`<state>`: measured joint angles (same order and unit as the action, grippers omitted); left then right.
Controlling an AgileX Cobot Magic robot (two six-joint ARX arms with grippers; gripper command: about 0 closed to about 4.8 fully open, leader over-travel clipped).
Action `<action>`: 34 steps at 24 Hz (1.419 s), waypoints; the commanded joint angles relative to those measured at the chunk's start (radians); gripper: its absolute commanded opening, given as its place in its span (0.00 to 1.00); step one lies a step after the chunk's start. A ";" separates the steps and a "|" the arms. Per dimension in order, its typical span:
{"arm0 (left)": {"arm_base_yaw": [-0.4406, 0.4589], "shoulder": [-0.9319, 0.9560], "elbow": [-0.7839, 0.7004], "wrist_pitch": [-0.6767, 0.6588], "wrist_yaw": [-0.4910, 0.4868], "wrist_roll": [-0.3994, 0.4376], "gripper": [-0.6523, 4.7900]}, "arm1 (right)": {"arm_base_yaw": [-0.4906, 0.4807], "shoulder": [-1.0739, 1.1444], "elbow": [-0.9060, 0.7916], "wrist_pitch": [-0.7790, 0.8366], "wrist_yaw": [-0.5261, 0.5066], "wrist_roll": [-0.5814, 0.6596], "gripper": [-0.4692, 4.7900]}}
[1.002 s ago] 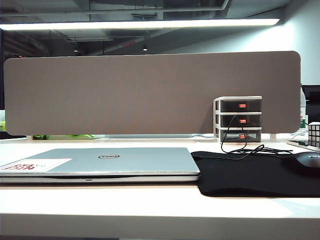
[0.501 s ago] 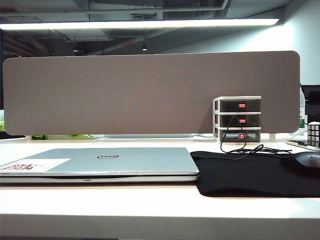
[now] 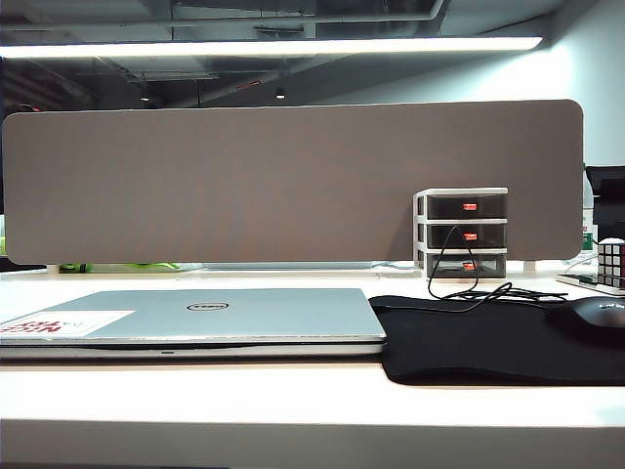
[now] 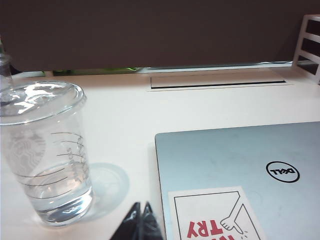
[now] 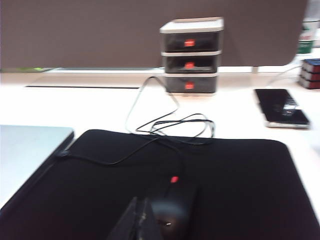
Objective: Pick up the coffee cup and place it on the left side of the laptop.
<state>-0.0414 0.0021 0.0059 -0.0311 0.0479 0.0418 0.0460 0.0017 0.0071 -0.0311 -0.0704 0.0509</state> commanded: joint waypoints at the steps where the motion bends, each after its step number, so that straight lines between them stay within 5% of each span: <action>1: -0.067 0.000 0.002 0.009 -0.096 0.014 0.11 | 0.001 -0.001 -0.006 0.074 0.021 -0.069 0.09; 14: -0.082 0.000 0.002 0.047 -0.193 0.075 0.11 | 0.000 -0.001 -0.006 0.118 0.027 -0.085 0.09; 22: -0.082 0.000 0.002 0.154 -0.087 0.037 0.11 | 0.001 -0.001 -0.006 0.117 0.024 -0.080 0.09; 34: -0.082 0.000 0.002 0.105 -0.089 0.036 0.11 | 0.000 -0.001 -0.006 0.116 0.024 -0.080 0.09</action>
<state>-0.1249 0.0021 0.0059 0.0643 -0.0444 0.0780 0.0463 0.0013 0.0071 0.0658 -0.0463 -0.0311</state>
